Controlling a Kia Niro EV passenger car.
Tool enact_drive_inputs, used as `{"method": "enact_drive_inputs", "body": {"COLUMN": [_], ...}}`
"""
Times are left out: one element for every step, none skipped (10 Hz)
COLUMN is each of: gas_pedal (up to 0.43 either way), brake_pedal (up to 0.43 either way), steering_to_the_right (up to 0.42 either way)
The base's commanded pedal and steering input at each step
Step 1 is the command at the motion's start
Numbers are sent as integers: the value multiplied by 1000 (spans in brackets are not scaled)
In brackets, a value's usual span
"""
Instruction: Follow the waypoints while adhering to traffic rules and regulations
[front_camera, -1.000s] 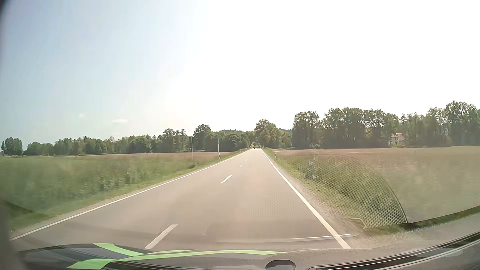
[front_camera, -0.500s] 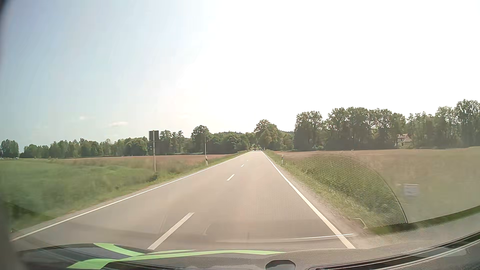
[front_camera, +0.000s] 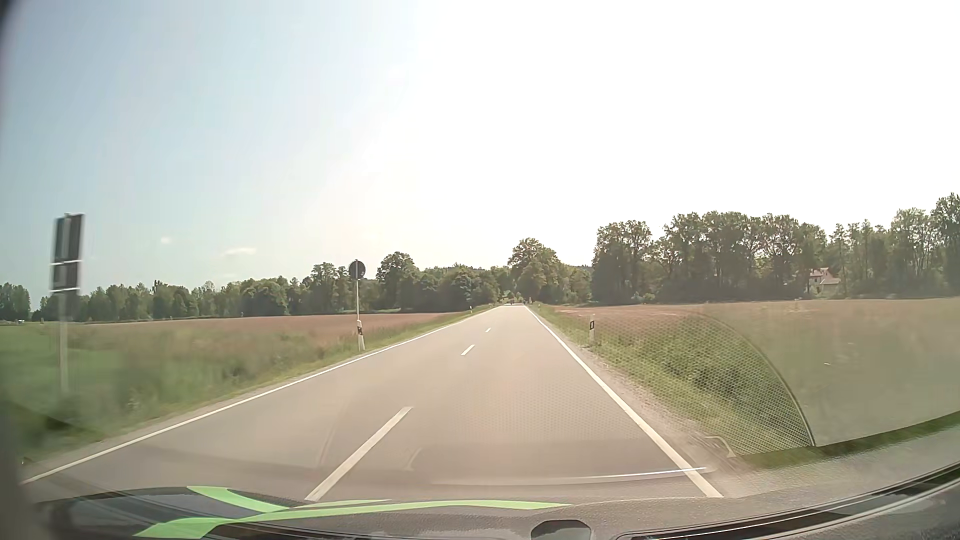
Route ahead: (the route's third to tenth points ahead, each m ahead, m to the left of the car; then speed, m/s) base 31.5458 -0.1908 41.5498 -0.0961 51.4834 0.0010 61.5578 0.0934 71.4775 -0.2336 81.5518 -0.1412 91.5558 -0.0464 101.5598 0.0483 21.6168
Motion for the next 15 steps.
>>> {"method": "enact_drive_inputs", "body": {"gas_pedal": [177,118,79,79,87,87,87,67,0,0,0,0,0,0,0], "brake_pedal": [0,0,0,0,0,0,0,0,0,0,0,0,0,0,0], "steering_to_the_right": [-2,-3,-2,-2,-2,-2,-2,-2,-2,-2,-2,-2,-2,-1,-1]}}
